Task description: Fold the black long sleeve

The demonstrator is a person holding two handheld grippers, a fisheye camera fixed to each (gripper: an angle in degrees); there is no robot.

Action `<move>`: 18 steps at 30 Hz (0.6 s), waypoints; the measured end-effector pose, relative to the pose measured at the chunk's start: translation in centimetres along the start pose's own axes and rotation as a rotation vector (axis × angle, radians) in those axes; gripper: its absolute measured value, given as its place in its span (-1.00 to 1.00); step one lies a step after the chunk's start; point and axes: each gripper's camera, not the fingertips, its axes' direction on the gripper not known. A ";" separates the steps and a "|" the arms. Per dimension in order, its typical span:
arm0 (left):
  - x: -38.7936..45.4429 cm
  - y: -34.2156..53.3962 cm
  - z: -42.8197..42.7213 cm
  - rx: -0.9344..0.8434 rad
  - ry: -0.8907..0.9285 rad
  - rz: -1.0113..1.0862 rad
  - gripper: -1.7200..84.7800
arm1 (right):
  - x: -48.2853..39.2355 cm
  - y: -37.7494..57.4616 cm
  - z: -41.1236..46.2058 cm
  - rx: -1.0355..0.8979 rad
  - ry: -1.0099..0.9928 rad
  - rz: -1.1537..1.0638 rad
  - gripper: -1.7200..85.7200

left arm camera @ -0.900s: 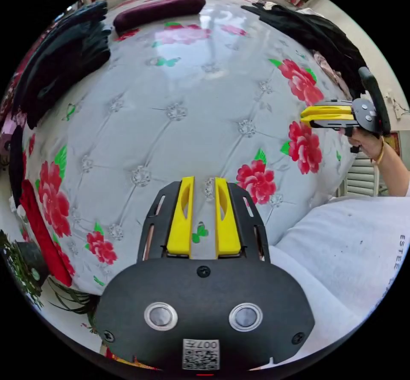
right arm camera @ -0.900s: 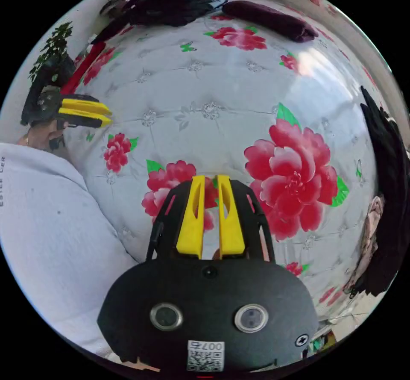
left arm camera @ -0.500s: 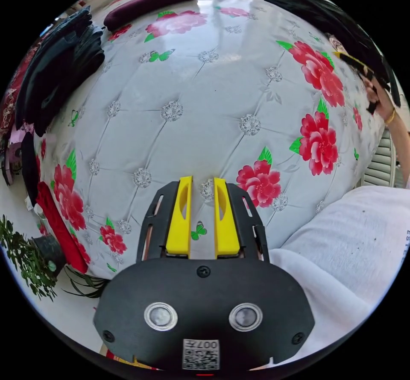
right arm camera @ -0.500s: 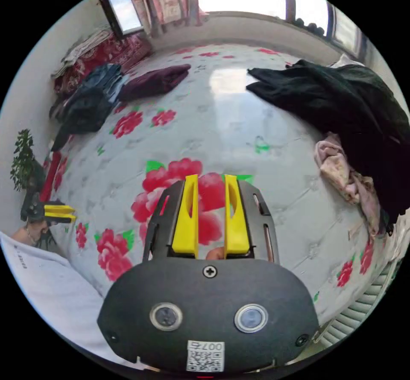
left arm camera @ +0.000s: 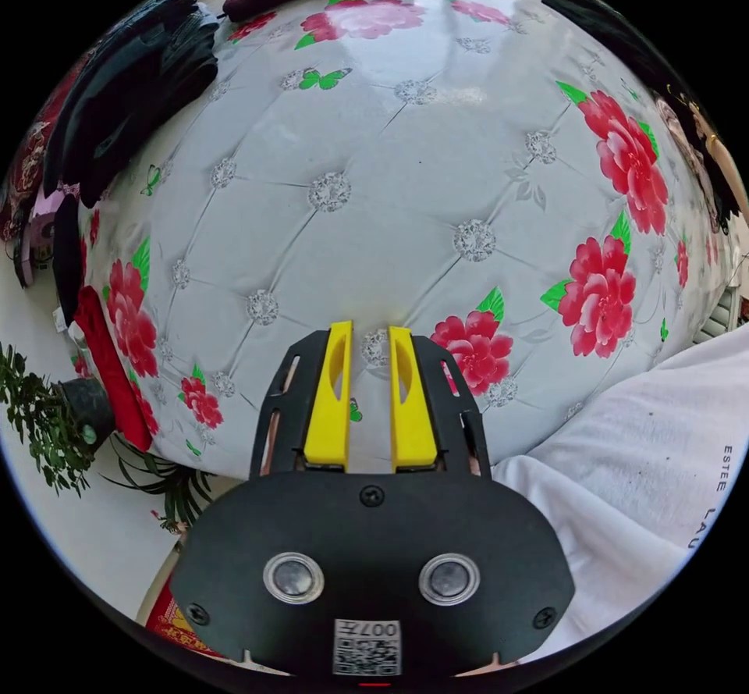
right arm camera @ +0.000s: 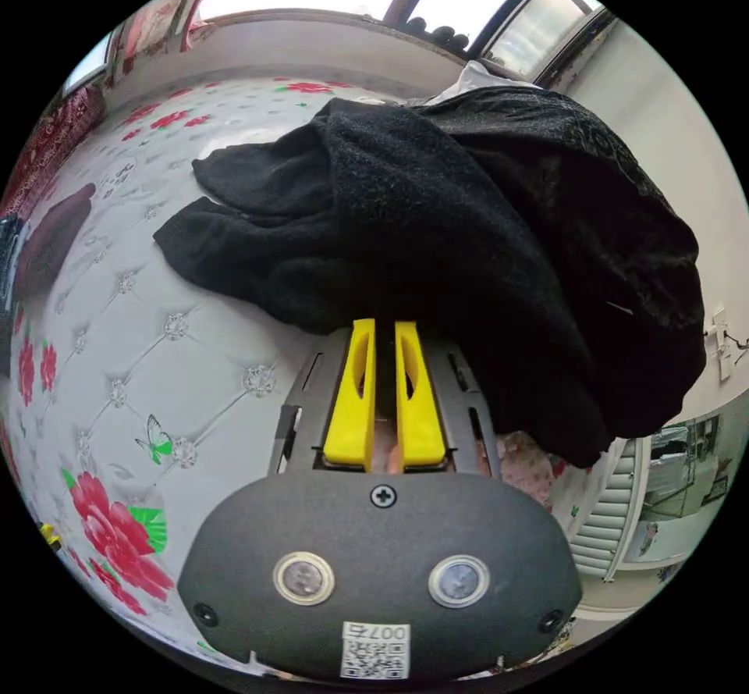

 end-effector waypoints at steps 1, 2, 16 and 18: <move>-0.1 0.2 -0.1 -0.001 -0.005 -0.003 -0.79 | 0.4 0.7 -0.6 0.010 -0.052 0.010 -0.90; -0.3 0.4 -0.1 0.000 -0.005 -0.003 -0.79 | 1.1 1.7 -1.6 0.029 -0.121 0.008 -0.92; -5.7 6.9 -0.9 0.212 0.094 0.069 -0.80 | -11.8 25.6 -24.1 0.229 -0.818 -0.343 -0.96; -6.7 8.6 -1.0 0.256 0.136 0.027 -0.86 | -15.6 26.6 -26.3 0.215 -0.937 -0.458 -0.96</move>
